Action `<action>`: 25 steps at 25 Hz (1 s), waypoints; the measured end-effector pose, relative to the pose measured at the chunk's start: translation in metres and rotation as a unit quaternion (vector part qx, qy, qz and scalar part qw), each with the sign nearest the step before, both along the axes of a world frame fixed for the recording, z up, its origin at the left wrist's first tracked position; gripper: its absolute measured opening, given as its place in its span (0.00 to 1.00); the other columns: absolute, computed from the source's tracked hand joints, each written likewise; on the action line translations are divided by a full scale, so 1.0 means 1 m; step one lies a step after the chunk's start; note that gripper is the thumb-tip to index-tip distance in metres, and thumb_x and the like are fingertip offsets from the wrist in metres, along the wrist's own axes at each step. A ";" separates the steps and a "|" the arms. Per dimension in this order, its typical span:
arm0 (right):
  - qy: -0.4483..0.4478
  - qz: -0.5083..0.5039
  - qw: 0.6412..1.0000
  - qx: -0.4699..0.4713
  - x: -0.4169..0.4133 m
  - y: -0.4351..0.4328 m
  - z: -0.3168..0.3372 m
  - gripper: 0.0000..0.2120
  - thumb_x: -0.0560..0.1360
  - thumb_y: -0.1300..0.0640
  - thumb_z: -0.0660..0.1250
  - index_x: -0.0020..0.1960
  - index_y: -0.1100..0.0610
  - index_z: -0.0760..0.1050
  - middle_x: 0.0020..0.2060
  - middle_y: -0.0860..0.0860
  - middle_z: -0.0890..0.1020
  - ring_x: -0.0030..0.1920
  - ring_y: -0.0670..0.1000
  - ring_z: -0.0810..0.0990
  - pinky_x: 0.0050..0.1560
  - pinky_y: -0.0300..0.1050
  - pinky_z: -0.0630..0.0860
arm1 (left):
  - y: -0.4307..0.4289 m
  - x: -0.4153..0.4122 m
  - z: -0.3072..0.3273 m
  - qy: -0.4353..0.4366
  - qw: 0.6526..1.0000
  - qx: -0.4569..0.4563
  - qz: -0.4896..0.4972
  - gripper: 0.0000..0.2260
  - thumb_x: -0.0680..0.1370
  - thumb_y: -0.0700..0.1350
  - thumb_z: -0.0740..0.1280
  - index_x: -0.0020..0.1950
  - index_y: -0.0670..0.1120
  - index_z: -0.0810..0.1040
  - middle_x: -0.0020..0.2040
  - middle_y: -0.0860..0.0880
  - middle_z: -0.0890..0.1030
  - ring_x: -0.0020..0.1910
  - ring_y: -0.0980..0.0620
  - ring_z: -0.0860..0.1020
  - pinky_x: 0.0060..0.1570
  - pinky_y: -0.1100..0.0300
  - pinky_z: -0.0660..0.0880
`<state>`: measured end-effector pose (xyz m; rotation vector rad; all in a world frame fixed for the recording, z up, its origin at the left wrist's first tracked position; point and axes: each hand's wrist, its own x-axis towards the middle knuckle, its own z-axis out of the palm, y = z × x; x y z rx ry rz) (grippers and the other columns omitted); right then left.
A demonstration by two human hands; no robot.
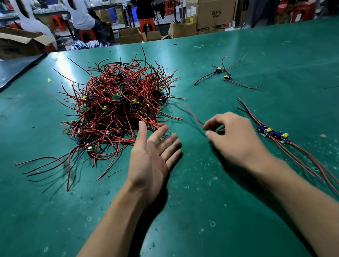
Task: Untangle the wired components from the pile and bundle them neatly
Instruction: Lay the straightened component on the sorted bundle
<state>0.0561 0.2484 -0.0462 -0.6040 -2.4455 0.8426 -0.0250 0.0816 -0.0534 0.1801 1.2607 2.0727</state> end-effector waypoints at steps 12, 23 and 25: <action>-0.258 -0.197 0.937 0.130 0.012 0.031 -0.012 0.15 0.82 0.51 0.59 0.66 0.54 0.72 0.68 0.59 0.68 0.70 0.63 0.64 0.72 0.64 0.58 | 0.000 -0.002 -0.004 0.024 1.000 -0.006 -0.012 0.34 0.79 0.66 0.50 0.66 0.40 0.75 0.62 0.38 0.79 0.61 0.43 0.79 0.66 0.48 0.71; -0.146 -0.209 0.958 0.131 0.006 0.043 -0.023 0.14 0.80 0.54 0.62 0.65 0.49 0.77 0.67 0.52 0.74 0.70 0.57 0.65 0.71 0.57 0.59 | 0.001 -0.002 -0.004 0.034 0.999 -0.009 -0.018 0.34 0.79 0.66 0.50 0.64 0.38 0.75 0.60 0.38 0.81 0.61 0.42 0.79 0.66 0.47 0.71; -0.157 -0.221 0.953 0.134 0.006 0.045 -0.024 0.13 0.81 0.53 0.59 0.62 0.48 0.78 0.64 0.51 0.76 0.66 0.57 0.67 0.63 0.54 0.61 | 0.001 -0.001 -0.004 0.035 0.999 -0.010 -0.018 0.34 0.79 0.66 0.49 0.64 0.38 0.75 0.60 0.38 0.81 0.61 0.42 0.79 0.66 0.47 0.71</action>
